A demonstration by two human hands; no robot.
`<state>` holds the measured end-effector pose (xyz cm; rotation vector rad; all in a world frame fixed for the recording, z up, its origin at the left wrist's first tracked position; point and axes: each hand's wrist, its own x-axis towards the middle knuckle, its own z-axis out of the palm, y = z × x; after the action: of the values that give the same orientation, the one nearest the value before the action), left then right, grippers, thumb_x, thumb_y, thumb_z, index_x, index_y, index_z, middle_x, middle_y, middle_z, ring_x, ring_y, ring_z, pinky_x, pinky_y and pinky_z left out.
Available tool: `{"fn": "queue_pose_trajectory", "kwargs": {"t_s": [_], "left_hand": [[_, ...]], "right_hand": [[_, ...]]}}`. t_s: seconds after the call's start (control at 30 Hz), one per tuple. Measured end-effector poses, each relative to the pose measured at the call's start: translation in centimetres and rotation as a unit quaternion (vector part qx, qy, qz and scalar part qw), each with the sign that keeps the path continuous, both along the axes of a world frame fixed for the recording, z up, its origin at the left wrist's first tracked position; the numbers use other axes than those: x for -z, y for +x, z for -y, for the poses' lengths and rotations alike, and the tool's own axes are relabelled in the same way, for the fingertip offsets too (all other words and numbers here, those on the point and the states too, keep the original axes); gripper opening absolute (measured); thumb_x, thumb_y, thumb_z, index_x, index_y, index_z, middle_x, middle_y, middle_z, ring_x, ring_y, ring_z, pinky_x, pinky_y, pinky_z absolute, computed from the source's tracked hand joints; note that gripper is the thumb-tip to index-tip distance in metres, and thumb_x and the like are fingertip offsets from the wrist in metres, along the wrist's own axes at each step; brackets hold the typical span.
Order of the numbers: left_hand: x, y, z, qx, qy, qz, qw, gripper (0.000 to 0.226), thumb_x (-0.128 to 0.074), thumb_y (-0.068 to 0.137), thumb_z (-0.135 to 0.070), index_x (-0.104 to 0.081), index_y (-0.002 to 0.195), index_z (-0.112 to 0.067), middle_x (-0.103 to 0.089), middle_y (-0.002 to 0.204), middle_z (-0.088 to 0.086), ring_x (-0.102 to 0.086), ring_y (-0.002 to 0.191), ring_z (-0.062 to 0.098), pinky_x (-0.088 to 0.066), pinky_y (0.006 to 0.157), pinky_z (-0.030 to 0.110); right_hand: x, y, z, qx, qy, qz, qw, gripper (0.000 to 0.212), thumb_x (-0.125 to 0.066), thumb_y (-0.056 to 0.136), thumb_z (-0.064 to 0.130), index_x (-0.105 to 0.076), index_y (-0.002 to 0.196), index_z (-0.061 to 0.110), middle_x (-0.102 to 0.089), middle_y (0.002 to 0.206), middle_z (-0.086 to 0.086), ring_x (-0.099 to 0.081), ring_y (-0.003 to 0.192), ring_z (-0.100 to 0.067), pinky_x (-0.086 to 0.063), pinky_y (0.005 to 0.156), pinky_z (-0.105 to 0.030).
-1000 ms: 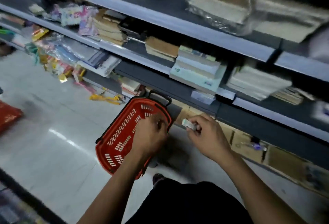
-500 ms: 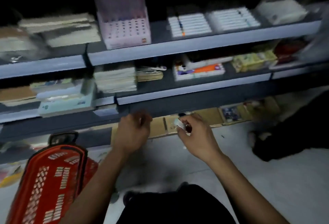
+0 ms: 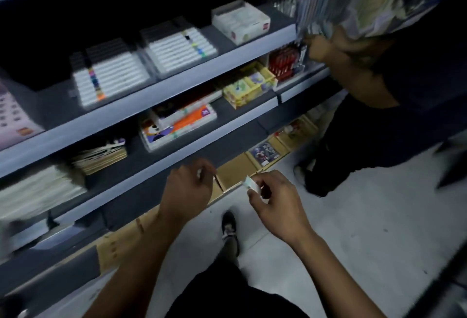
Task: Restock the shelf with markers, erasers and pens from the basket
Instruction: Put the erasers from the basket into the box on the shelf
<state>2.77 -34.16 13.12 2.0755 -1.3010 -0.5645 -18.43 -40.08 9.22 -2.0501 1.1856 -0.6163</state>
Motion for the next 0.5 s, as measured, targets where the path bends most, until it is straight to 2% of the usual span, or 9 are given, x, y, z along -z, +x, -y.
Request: {"fn": "queue_pose_trajectory", "kwargs": {"t_s": [0.1,0.17,0.23,0.33,0.4,0.5], "left_hand": [[0.2,-0.4,4.8,0.034,-0.005,-0.007,0.999,0.028,-0.056,0.106,-0.018,-0.063,0.081,-0.028,-0.069,0.079,-0.004,-0.068,0.076,0.020,-0.056,0.076,0.037],[0.4,-0.6,8.3,0.052,-0.010,-0.006,0.999,0.028,-0.055,0.106,-0.019,-0.061,0.082,-0.031,-0.067,0.079,-0.009,-0.066,0.074,0.009,-0.051,0.071,0.027],[0.3,-0.8,11.7,0.058,-0.014,-0.018,0.998,0.024,-0.052,0.105,-0.025,-0.064,0.086,-0.029,-0.070,0.084,-0.010,-0.065,0.077,0.002,-0.047,0.067,0.020],[-0.4,-1.0,16.8,0.051,0.007,-0.051,0.997,0.025,-0.044,0.094,-0.037,-0.067,0.086,-0.032,-0.073,0.089,-0.014,-0.066,0.083,0.007,-0.050,0.068,0.026],[-0.9,-1.0,19.7,0.055,0.016,-0.061,0.997,0.023,-0.044,0.090,-0.038,-0.065,0.082,-0.037,-0.069,0.087,-0.022,-0.065,0.082,0.006,-0.045,0.064,0.025],[-1.7,-0.6,23.2,0.083,0.004,-0.044,0.996,0.025,-0.055,0.099,-0.023,-0.062,0.080,-0.037,-0.068,0.085,-0.019,-0.066,0.084,0.010,-0.044,0.065,0.020]], "right_hand": [[0.2,-1.2,3.3,0.037,0.009,-0.003,0.999,0.018,-0.073,0.090,0.028,-0.064,0.101,0.038,-0.054,0.097,0.027,-0.058,0.085,-0.003,-0.042,0.069,-0.009],[0.3,-1.6,6.0,0.054,0.008,-0.001,0.999,0.016,-0.072,0.091,0.029,-0.064,0.101,0.038,-0.055,0.096,0.024,-0.058,0.083,-0.005,-0.043,0.069,-0.011],[0.1,-1.8,8.8,0.066,0.004,0.005,0.998,0.014,-0.072,0.091,0.029,-0.065,0.102,0.034,-0.057,0.096,0.020,-0.058,0.082,-0.006,-0.049,0.069,-0.020],[-0.5,-1.7,13.4,0.087,0.000,0.007,0.996,0.011,-0.074,0.092,0.024,-0.068,0.101,0.027,-0.059,0.095,0.011,-0.057,0.081,-0.008,-0.054,0.072,-0.036],[-1.2,-1.4,16.2,0.094,-0.006,0.009,0.996,0.012,-0.075,0.091,0.023,-0.069,0.102,0.025,-0.058,0.095,0.012,-0.057,0.082,-0.008,-0.053,0.073,-0.038],[-2.3,-0.8,20.2,0.093,-0.016,0.017,0.995,0.013,-0.074,0.091,0.025,-0.070,0.103,0.028,-0.058,0.096,0.016,-0.058,0.084,-0.007,-0.054,0.073,-0.036]]}}
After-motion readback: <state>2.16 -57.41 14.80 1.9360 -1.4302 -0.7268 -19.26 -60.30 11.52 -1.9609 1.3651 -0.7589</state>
